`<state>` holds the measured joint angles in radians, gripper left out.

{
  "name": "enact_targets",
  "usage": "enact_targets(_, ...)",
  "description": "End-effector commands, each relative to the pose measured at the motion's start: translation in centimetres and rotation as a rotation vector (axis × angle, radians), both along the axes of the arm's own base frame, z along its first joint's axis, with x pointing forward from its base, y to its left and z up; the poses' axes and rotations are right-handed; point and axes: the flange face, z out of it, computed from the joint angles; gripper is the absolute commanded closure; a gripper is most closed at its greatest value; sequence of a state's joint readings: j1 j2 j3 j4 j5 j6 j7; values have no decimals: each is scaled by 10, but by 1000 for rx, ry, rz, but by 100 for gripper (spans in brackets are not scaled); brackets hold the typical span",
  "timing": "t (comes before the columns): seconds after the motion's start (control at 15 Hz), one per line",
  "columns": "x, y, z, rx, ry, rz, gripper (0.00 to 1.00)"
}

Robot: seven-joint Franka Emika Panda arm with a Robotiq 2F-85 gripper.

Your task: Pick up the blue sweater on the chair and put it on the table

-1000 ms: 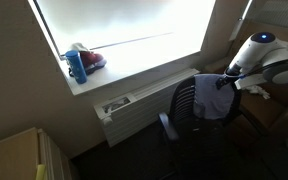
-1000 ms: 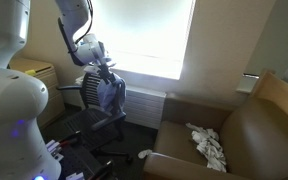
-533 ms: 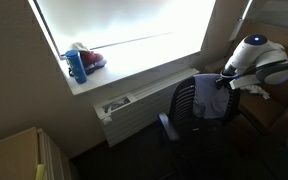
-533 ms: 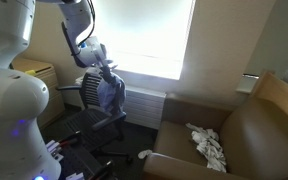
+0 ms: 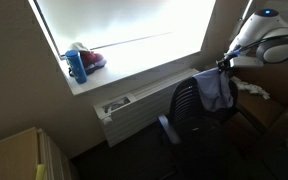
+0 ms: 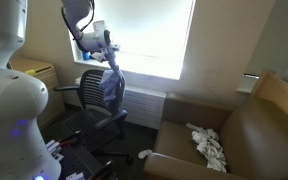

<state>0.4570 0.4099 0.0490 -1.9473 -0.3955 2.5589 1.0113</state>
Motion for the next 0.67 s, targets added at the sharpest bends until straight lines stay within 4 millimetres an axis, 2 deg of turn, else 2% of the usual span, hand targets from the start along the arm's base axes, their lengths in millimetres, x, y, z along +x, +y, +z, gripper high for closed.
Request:
enact_targets(0.0,10,-45,88,86,-123,-136,97)
enact_targets(0.27,14,-112,179,169,-242,-330,97)
enact_targets(0.53,6,-201,250,244,-354,-532,97)
enact_targets(0.6,23,-169,231,209,-333,-454,97)
